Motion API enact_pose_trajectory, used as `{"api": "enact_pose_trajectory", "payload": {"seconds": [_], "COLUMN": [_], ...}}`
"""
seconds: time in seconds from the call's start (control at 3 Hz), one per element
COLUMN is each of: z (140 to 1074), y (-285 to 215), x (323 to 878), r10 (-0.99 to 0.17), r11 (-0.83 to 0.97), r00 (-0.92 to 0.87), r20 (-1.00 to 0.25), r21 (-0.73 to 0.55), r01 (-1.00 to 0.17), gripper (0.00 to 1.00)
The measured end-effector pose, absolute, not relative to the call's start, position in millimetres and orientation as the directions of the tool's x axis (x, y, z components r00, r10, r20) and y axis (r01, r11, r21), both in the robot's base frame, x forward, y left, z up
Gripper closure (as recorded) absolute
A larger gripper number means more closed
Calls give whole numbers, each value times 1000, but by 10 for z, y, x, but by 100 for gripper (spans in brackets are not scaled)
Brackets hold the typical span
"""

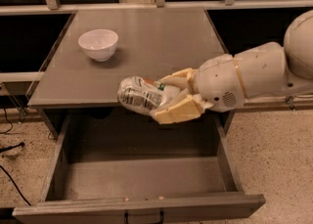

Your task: Place 7up can into top drawer

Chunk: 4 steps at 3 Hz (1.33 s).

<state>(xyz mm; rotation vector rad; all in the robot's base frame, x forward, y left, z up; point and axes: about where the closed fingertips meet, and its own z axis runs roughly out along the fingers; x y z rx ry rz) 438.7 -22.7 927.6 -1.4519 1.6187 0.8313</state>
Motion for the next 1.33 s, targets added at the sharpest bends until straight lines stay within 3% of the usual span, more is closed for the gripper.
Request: {"api": "enact_pose_trajectory", "payload": {"seconds": [0.67, 1.33], "z": [8595, 8387], "y": [-211, -167], "x": [4086, 4007], "r10": [-464, -468], "r11": [80, 66], "r00": [69, 63], "r20": [-883, -882], "r21": [-119, -106], "r01": [-990, -992], "gripper": [100, 100]}}
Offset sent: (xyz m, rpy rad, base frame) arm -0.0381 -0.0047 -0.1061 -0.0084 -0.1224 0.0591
